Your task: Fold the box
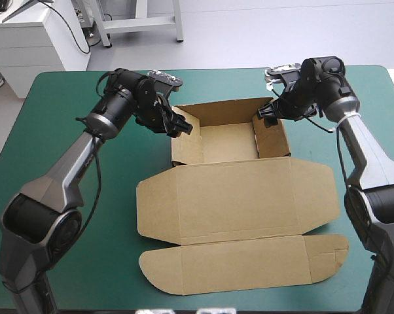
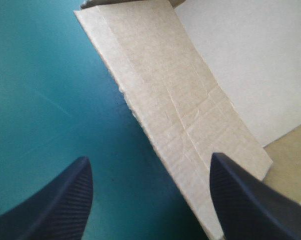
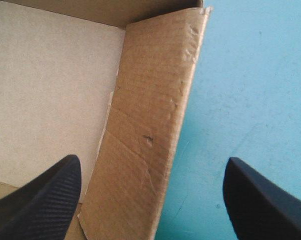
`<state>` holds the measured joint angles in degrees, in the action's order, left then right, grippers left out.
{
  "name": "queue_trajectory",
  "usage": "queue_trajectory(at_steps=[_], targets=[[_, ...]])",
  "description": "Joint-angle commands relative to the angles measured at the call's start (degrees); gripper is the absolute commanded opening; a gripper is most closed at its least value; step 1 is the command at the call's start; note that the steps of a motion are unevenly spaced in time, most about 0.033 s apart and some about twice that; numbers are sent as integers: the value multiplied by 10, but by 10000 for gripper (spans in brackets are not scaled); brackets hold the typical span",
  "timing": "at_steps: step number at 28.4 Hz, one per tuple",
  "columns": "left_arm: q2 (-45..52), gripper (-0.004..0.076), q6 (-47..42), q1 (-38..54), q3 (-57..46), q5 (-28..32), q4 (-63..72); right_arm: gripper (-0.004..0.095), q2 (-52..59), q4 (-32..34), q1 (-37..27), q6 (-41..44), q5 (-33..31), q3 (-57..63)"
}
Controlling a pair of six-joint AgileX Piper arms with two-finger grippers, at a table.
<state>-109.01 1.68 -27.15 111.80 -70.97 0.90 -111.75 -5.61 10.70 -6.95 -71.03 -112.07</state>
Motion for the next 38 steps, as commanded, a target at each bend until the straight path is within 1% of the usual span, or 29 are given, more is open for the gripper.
queue_trajectory(at_steps=[1, 3, 4, 5, 6, 7, 10, 13, 17, 22, 26, 31, 35, 36, 38], targets=[[73, 454, -1, 0, 18, -7, -2, 727, 39, 0, -1, -4, -3, -19], [101, 379, 0, 0, 18, -29, -2, 727, 40, -13, -1, -3, -3, -19], [116, 337, 1, 0, 15, -29, -2, 727, 40, -18, -1, -3, -3, -19], [132, 280, 4, 0, 14, -29, -2, 727, 40, -23, -1, -3, -3, -19], [148, 207, 6, 0, 11, -29, -2, 727, 40, -26, -1, -3, -3, -19], [160, 170, 8, 0, 8, -29, -2, 727, 40, -27, -1, -3, -3, -19], [205, -1, 14, 0, -9, -29, -1, 727, 39, -27, -1, -3, -3, -19], [261, -8, 29, 0, -56, -29, -1, 727, 39, -26, -1, -3, -3, -19], [349, -8, 29, 0, -161, -29, -2, 727, 39, -24, -1, -3, -3, -19], [470, -8, 29, 0, -340, -29, -2, 727, 37, -21, -1, -1, -3, -13], [557, -8, 22, 0, -475, -27, -2, 727, 37, -5, -1, -11, 0, 21], [653, -8, -13, 0, -586, 8, -2, 724, 36, 3, -1, -11, 16, 51], [708, -8, -34, 0, -654, 28, -2, 722, 23, -2, -1, -27, 0, 50], [726, -8, -44, 0, -683, 29, -2, 722, 12, -13, -1, -29, -3, 50], [740, -8, -50, 0, -704, 28, 1, 722, 1, -32, -1, -29, -1, 50]])
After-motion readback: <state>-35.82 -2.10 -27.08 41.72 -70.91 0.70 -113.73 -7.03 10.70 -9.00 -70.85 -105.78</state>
